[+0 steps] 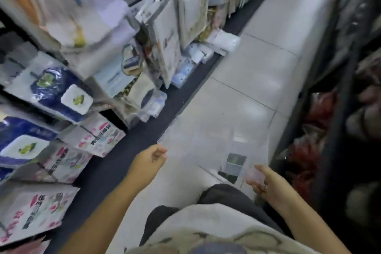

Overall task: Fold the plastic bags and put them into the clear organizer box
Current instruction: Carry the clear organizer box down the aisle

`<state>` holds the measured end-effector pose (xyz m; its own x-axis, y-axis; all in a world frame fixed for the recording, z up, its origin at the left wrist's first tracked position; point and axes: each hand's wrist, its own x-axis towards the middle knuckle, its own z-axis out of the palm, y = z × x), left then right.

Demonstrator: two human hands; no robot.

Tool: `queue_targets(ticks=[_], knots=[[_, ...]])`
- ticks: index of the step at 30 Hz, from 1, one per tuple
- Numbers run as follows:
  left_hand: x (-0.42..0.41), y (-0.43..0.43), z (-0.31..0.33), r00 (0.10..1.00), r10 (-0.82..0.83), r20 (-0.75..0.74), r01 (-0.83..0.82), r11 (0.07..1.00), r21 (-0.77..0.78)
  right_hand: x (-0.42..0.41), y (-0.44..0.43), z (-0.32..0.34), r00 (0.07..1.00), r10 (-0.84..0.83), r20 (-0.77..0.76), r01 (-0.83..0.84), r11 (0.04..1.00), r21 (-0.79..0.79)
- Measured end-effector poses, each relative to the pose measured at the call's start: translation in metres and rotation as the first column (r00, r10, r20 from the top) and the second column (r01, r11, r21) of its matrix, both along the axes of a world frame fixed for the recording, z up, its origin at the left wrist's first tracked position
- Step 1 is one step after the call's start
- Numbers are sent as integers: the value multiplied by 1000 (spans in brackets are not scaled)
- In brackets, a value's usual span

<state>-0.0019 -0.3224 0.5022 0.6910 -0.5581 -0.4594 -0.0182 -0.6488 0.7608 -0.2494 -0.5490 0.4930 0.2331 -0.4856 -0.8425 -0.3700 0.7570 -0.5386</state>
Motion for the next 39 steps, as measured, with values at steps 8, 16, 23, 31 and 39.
queue_targets(ticks=[8, 16, 23, 31, 39], knots=[[26, -126, -20, 990, -140, -23, 141, 984, 108, 19, -130, -3, 996, -77, -35, 72, 990, -123], [119, -248, -46, 983, -164, -80, 177, 961, 210, 90, -249, -24, 936, -352, -14, 352, 934, 62], [247, -445, -43, 958, -285, -30, 285, 937, 204, 158, -381, -4, 893, -449, -18, 450, 891, 60], [326, -759, -11, 809, -582, 85, 567, 810, 152, 192, -544, 7, 760, -650, 3, 650, 759, 35], [336, -993, -19, 888, -459, 28, 455, 887, 83, 224, -791, -11, 754, -656, -12, 656, 754, 39]])
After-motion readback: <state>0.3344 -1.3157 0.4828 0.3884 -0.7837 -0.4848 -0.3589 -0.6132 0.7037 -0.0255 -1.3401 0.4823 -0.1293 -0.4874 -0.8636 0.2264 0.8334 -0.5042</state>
